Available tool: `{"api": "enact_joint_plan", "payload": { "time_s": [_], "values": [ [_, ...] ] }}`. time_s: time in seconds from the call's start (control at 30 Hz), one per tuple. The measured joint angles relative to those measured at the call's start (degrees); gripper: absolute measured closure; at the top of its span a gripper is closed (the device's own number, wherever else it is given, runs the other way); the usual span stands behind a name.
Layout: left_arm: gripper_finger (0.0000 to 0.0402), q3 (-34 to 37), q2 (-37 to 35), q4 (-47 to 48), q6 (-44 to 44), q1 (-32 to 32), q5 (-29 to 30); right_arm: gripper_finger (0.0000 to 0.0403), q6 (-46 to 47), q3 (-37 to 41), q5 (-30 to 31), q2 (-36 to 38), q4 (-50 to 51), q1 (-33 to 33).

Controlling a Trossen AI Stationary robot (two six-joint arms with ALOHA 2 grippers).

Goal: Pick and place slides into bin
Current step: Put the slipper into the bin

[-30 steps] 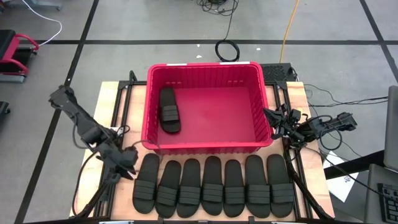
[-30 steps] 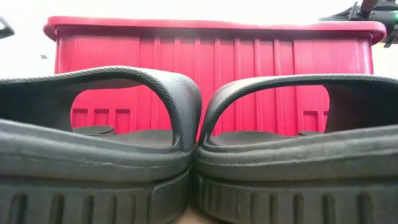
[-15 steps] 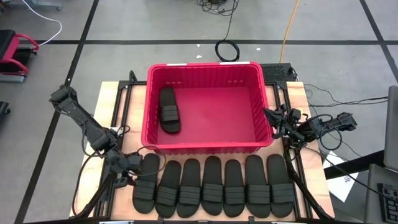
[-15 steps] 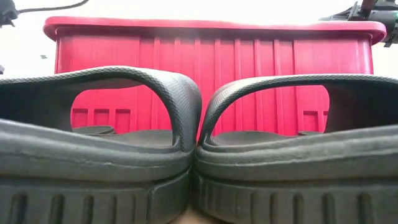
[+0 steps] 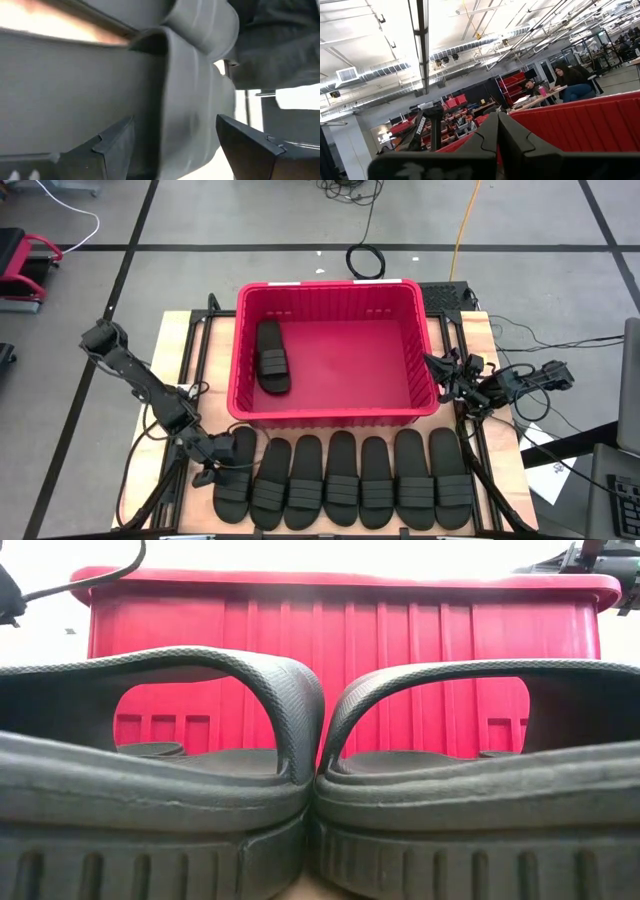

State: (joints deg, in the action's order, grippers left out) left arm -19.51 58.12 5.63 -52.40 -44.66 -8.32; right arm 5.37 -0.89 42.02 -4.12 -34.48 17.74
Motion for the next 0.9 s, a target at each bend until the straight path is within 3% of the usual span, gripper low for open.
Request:
{"api": "enact_joint_plan", "payload": {
  "time_s": [0.13,0.2,0.3,0.43,0.47,0.57,0.73,0.83,0.9],
  "values": [
    [0.0131,0.0,2.9,-5.0,-0.9,0.0,-1.7,0.0403,0.0,0.0,0.0,0.0,0.0,0.0],
    [0.0152,0.0,3.6,-6.3,-1.8,0.0,-2.0,0.0403,0.0,0.0,0.0,0.0,0.0,0.0],
    [0.0226,0.0,3.7,-8.9,-1.8,0.0,-3.7,0.0403,0.0,0.0,0.0,0.0,0.0,0.0],
    [0.0369,-1.1,3.7,-12.6,-3.4,0.0,-9.0,0.0403,-0.2,0.0,0.0,0.0,0.0,0.0],
    [0.0382,-1.7,3.7,-14.0,-3.8,0.0,-10.6,0.0403,-0.2,0.0,0.0,0.0,0.0,0.0],
    [0.0382,-4.3,3.3,-16.4,-3.6,-0.3,-13.6,0.0403,0.0,0.0,0.0,0.0,0.0,0.0],
    [0.0396,-12.2,-0.2,-11.8,-5.6,-0.4,-16.0,0.0403,1.4,0.0,-0.1,0.0,0.0,0.0],
    [0.0395,-20.2,-2.8,-0.1,-3.2,-0.5,-14.6,0.0403,1.5,0.0,-0.1,0.0,0.0,0.0],
    [0.0398,-27.3,-3.9,13.2,2.7,-0.5,-9.3,0.0403,1.5,0.0,-0.1,0.0,0.0,0.0]
  ]
}}
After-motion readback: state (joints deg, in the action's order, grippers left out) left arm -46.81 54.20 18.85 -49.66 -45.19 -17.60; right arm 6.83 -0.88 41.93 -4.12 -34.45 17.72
